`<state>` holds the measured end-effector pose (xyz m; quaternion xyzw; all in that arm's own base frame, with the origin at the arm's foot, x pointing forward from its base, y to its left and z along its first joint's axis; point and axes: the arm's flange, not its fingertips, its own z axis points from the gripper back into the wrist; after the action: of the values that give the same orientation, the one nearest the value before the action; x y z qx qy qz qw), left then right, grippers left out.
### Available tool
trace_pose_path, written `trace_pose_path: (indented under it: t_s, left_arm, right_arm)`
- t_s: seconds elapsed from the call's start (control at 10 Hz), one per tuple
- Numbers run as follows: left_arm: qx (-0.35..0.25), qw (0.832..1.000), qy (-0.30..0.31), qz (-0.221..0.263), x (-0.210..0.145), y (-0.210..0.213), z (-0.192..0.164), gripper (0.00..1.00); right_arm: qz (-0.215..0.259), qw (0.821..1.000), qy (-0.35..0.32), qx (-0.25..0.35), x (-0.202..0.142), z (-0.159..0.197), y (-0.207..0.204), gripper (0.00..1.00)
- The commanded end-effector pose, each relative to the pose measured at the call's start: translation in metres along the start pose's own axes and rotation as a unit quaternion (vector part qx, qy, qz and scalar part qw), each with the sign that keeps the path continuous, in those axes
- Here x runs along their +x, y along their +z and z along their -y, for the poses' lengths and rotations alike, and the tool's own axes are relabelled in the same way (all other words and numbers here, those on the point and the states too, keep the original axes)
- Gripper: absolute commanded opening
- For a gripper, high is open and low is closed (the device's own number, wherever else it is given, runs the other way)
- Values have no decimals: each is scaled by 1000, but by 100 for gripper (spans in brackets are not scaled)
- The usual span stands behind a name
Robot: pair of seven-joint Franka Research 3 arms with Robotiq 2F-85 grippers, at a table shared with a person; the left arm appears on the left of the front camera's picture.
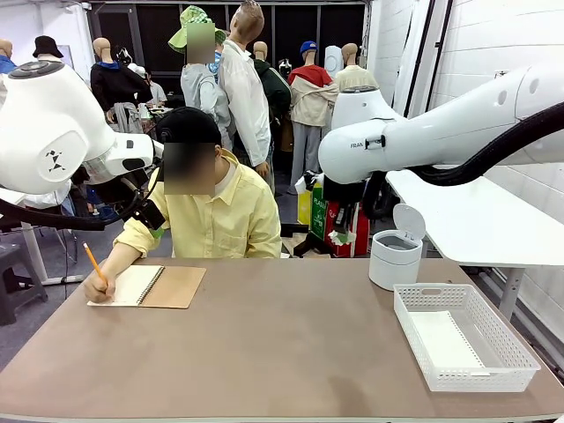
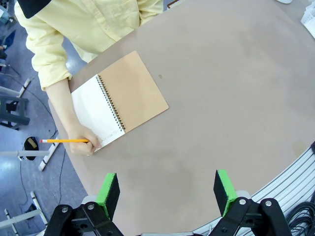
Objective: Sort the paper based on its condition.
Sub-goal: If a person hands you a paper, place it in the Organizing basket , and if it's crumpled, put it in the Trash can.
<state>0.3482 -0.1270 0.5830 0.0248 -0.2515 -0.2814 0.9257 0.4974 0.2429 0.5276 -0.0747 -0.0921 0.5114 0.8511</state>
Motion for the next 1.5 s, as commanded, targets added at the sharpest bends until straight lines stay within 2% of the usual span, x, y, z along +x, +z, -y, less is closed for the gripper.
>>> trace_pose_path:
  t_s: [0.0, 0.3, 0.7, 1.0, 1.4]
  left_arm:
    - [-1, 1000, -1, 3, 0, 0, -1, 100]
    - [-1, 1000, -1, 3, 0, 0, -1, 100]
    - [-1, 1000, -1, 3, 0, 0, -1, 100]
    - [-1, 1000, -1, 3, 0, 0, -1, 100]
    - [-1, 1000, -1, 3, 0, 0, -1, 100]
  right_arm:
    - [-17, 998, -59, -33, 0, 34, -14, 0]
    - [-23, 992, -108, -62, -8, 79, -40, 0]
    - [-45, 987, -140, -65, -20, 138, -63, 0]
    - [-58, 982, -165, -77, -33, 159, -71, 0]
    - [-75, 974, -190, -98, -51, 169, -87, 0]
